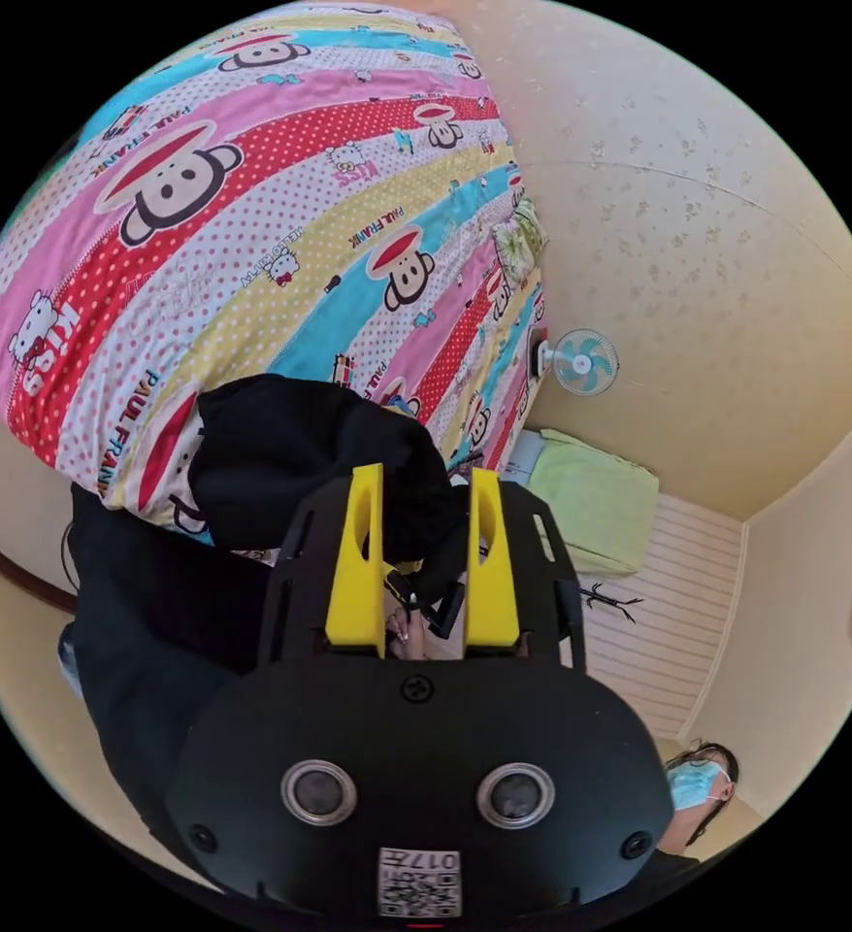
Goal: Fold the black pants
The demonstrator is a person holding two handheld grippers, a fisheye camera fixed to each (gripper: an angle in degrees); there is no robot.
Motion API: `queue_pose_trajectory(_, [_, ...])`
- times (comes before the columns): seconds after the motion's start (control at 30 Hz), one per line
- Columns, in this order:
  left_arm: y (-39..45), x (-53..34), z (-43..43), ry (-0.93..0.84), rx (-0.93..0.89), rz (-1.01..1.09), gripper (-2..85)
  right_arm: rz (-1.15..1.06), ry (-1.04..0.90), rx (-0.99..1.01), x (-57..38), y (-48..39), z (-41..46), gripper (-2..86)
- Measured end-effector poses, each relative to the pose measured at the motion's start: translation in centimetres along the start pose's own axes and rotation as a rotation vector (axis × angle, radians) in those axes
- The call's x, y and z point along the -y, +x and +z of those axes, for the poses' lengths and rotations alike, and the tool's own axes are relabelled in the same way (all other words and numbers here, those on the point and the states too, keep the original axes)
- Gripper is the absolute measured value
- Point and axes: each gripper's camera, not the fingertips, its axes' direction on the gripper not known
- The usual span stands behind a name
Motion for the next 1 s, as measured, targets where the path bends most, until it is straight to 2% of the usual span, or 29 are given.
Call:
queue_pose_trajectory(0.1, [0.7, -1.4, 0.4, -0.011, 0.037, 0.153, 11.4, -0.064, -0.023, 0.170, 1.4, -0.7, 0.6, 4.9])
queue_pose_trajectory(0.17, [2.2, -2.8, 1.9, -0.099, 0.071, 0.331, 11.8, -0.242, 0.049, 0.353, 2.1, -4.0, -1.6, 3.6])
queue_pose_trajectory(0.27, [5.1, -7.3, 6.0, -0.277, 0.220, 0.643, 12.9, -0.316, 0.081, 0.437, 4.9, -8.0, -4.4, 2.5])
queue_pose_trajectory(0.33, [6.7, -12.3, 9.6, -0.351, 0.397, 0.876, 14.6, -0.355, 0.110, 0.485, 6.9, -10.3, -6.1, 2.2])
queue_pose_trajectory(0.4, [7.4, -15.6, 11.7, -0.327, 0.503, 0.998, 16.0, -0.405, 0.111, 0.528, 8.9, -13.0, -7.5, 1.9])
queue_pose_trajectory(0.5, [8.3, -19.6, 13.9, -0.197, 0.631, 1.120, 16.8, -0.495, 0.106, 0.553, 11.1, -18.2, -9.1, 1.6])
queue_pose_trajectory(0.67, [7.0, -21.4, 17.8, -0.096, 0.761, 1.126, 18.1, -0.623, 0.091, 0.626, 12.5, -27.7, -10.0, 1.5])
queue_pose_trajectory(0.73, [7.0, -23.0, 17.7, 0.062, 0.730, 1.111, 16.5, -0.674, 0.086, 0.618, 12.1, -30.8, -9.6, 1.5])
queue_pose_trajectory(0.83, [7.2, -26.2, 15.0, 0.321, 0.663, 1.093, 5.3, -0.755, 0.070, 0.606, 11.0, -34.5, -8.9, 1.5])
queue_pose_trajectory(0.9, [6.9, -26.4, 13.7, 0.286, 0.617, 1.089, 2.6, -0.784, 0.077, 0.601, 10.7, -35.3, -9.5, 1.5])
queue_pose_trajectory(1.0, [5.5, -24.9, 10.4, 0.186, 0.385, 0.931, 0.9, -0.879, 0.033, 0.523, 9.4, -35.7, -10.3, 1.4])
